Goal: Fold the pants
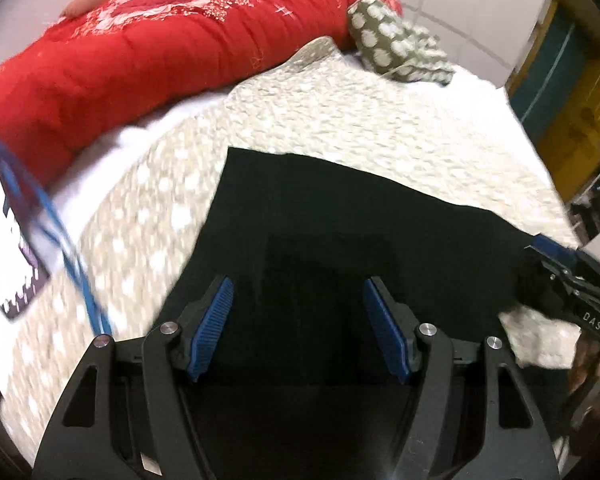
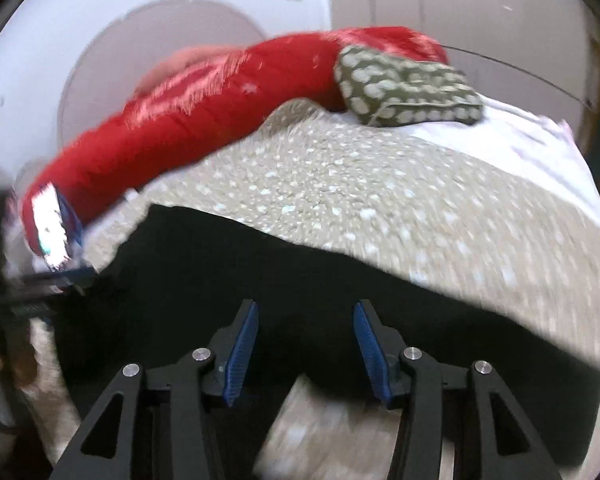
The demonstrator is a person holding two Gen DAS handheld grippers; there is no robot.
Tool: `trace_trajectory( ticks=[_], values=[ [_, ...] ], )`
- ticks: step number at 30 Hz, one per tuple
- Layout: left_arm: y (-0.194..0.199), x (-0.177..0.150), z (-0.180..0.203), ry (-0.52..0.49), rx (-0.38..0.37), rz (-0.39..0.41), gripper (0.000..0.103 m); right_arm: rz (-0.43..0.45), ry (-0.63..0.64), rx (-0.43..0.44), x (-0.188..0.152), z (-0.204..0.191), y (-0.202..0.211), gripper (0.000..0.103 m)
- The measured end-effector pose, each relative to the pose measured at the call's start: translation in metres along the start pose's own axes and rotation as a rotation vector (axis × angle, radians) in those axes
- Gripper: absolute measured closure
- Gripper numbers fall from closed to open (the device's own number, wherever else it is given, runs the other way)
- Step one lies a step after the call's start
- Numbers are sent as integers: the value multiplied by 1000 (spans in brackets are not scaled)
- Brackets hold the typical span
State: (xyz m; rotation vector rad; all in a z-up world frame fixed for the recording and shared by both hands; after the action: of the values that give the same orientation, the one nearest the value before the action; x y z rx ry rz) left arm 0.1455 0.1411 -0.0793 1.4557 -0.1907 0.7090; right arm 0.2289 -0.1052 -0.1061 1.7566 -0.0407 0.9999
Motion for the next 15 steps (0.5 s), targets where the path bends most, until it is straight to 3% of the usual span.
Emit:
trace_trajectory(
  ticks=[4, 6, 9, 11, 13, 15],
  values=[
    [-40, 17, -2, -7, 17, -90, 35, -86, 124, -52, 18, 13, -43, 55],
    [-50, 22, -2, -17, 44, -91, 34, -122, 159, -24, 24, 20, -61, 54],
    [-55, 27, 1, -39, 53, -72, 25, -196, 169, 25, 19, 26, -86, 54],
    [-58, 27, 3, -41, 53, -61, 24, -182, 155, 53, 16, 28, -93, 55],
    [-54, 26, -1, -29, 38, -55, 25, -153, 105, 88, 15, 31, -91, 70],
    [-42, 28, -8, 15, 12, -34, 25, -122, 81, 71, 14, 30, -81, 91]
  ],
)
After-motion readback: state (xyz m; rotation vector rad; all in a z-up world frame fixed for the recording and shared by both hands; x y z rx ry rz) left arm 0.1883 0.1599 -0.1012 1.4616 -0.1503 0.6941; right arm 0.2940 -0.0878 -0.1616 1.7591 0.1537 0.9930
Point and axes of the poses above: each gripper's, at about its wrist camera, not at the fingertips, and y roughly against the way its jaws point, z to its right, x to its top, the point moved 6 cm from there along -y, roughly the way its jaws point, and after that the axes turned 2 degrees about x, right-handed, at the moved point
